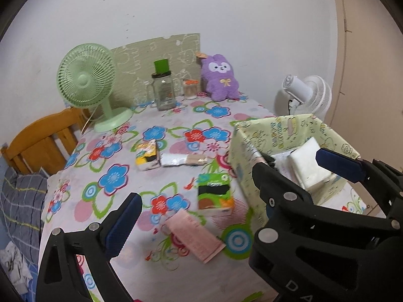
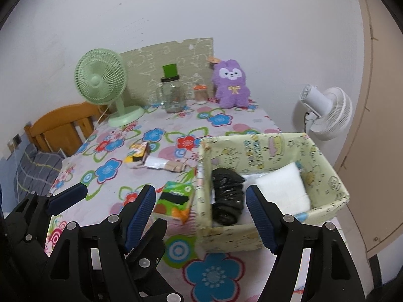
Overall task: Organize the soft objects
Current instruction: 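Withdraw both tools from the box back toward the pink paper slip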
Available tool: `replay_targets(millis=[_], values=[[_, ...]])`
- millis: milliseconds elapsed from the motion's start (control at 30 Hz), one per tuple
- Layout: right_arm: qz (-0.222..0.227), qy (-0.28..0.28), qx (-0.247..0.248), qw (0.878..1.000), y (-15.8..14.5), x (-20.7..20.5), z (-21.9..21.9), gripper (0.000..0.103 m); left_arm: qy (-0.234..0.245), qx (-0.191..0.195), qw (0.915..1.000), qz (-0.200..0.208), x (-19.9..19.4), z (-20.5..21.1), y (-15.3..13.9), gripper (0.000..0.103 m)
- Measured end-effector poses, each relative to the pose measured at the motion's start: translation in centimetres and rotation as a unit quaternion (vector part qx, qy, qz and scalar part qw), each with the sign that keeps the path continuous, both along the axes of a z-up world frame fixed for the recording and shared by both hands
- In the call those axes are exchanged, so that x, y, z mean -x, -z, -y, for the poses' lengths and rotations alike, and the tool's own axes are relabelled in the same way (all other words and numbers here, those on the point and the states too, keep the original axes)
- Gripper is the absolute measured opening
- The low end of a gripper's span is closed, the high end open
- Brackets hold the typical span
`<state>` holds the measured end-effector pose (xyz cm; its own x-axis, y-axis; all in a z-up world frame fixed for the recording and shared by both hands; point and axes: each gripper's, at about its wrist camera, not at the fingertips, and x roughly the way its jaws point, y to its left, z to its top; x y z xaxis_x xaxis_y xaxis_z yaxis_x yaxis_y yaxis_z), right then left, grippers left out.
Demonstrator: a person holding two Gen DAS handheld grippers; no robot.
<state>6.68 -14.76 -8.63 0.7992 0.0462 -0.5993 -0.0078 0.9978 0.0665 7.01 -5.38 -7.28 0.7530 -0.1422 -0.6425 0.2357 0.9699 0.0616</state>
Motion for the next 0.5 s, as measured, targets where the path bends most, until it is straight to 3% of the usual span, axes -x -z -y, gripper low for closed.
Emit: replay_targets(millis=[500], values=[[-0.012,-0.039,-0.012,0.999,2.1,0.0,-4.2,0.077,-0.050,0.003,0.9986,-0.017,0.6,-4.4,2.1,0.100]])
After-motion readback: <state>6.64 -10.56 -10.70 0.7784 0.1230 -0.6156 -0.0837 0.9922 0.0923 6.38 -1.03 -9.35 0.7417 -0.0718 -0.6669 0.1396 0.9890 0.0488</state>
